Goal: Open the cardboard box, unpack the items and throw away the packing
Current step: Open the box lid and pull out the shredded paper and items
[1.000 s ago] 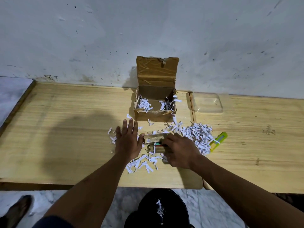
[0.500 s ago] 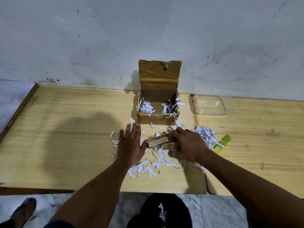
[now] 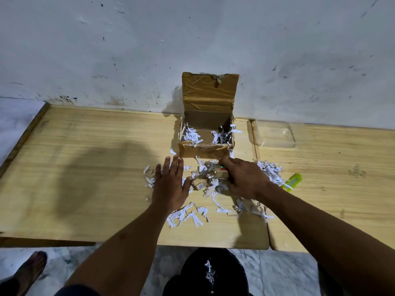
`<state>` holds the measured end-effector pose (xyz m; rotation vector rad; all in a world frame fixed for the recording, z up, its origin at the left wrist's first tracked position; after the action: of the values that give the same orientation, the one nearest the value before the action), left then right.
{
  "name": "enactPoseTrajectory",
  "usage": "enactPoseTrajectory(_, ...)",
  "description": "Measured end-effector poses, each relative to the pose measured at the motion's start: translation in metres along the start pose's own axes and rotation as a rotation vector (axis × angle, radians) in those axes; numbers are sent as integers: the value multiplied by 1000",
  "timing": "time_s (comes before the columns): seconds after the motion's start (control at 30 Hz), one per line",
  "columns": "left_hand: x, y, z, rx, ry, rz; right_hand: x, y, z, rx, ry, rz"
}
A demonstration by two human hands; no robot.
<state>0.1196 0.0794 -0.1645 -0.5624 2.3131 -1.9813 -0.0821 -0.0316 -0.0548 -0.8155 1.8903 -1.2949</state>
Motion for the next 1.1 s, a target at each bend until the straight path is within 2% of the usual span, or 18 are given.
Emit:
enactPoseTrajectory(0.1,1,-1,0,-3,1,-3,-10,1,16,46,-92,-92)
enactPoseTrajectory(0.2,1,-3,-2,3,13,1,-23,7,34,-12,-142,-173)
enactPoseTrajectory(0.43,2,-3,-1,-20,-5,20,-17,11,48,-124,-31,-191)
enactPoseTrajectory(0.57,2,-4,-1,-43,-5,26,-7,17,39,-43,-29,-165)
enactPoseTrajectory(0.8,7,-2,-2,-36,3,-2,15,14,13,97,2,212)
enactPoseTrajectory(0.87,16,-1,-3,-26,8,-31,29,10,-2,155,20,237)
enactPoseTrajectory(0.97,32,-1,-2,-17,-29,-74,58,10,-28,223,142,238)
enactPoseTrajectory(1.1,39,0,-1,-19,-50,-58,92,12,-53,251,352,425)
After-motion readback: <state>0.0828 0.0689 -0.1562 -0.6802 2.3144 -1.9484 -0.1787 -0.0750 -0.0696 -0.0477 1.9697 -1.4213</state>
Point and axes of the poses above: each hand's wrist, its own z-axis towards the middle knuckle, its own y-axis out of the palm, x = y × z, the point moved 2 cm from there along z, towards the middle knuckle, and after that the axes turned 10 degrees about -x, right-handed, at the moved point
